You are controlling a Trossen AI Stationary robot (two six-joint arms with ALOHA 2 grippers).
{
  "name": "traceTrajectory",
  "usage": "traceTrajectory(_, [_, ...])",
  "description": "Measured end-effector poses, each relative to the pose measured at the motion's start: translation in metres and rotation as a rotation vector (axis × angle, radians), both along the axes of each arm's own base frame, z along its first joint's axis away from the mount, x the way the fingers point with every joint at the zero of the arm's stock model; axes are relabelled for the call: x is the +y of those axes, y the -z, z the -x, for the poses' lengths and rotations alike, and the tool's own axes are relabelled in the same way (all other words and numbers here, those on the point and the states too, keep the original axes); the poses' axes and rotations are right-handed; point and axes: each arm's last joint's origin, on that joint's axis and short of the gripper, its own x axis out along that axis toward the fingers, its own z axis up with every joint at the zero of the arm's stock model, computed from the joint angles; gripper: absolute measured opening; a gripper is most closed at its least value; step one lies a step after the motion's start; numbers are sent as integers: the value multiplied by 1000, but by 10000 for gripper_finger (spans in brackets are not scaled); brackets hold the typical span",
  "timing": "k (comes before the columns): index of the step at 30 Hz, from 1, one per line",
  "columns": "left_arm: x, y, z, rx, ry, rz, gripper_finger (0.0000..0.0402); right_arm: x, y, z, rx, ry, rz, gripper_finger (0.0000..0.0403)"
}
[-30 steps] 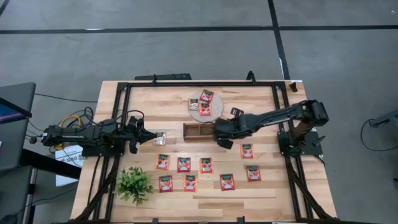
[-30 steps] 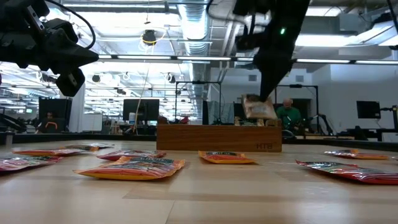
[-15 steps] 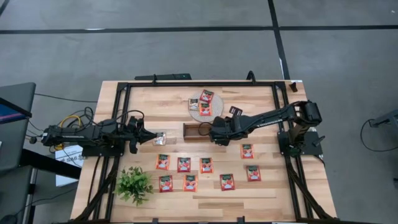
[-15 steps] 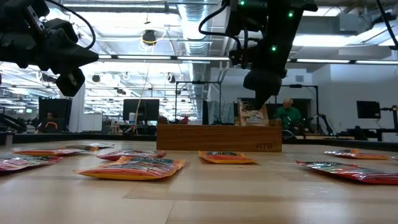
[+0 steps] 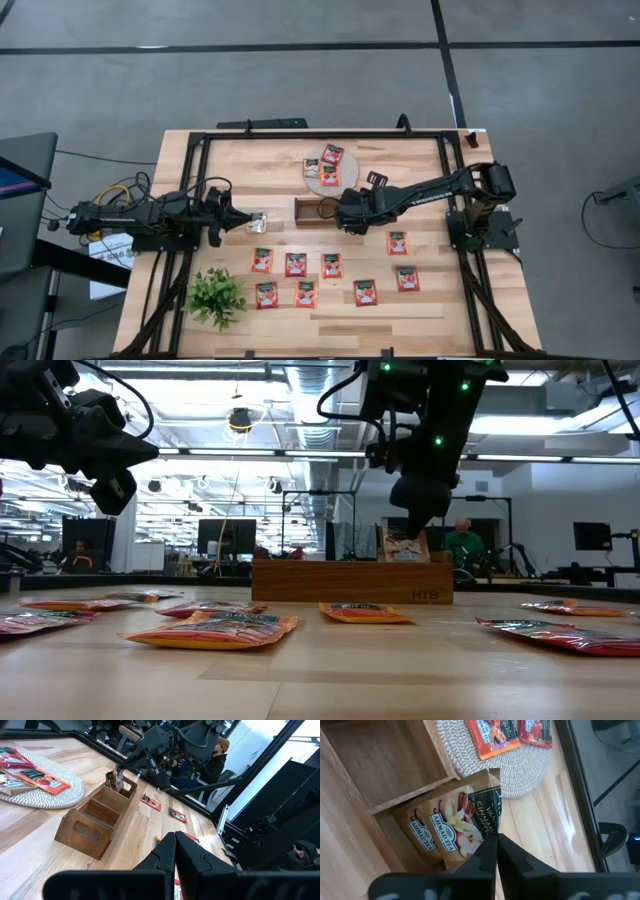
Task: Pick & Place Tea
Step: Put the brown tea bag into the right section of the wooden organizer
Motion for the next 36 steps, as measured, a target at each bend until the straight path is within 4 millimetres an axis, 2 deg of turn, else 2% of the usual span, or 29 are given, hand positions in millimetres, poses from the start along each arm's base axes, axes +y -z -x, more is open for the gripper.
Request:
traceTrajectory(10, [0, 0, 0, 0, 0, 0, 0, 0, 0, 0, -5, -1, -2, 3])
traceTrajectory(20, [0, 0, 0, 0, 0, 0, 0, 0, 0, 0, -5, -1, -1, 66])
traceTrajectory(28, [0, 0, 0, 0, 0, 0, 0, -2, -1, 0, 0, -5, 0, 77])
traceTrajectory(32, [0, 0, 0, 0, 0, 1, 0, -7, -11, -3, 16, -15, 30, 77])
traceTrajectory(36, [0, 0, 0, 0, 0, 2, 0, -14, -34, -10, 8, -16, 153, 76])
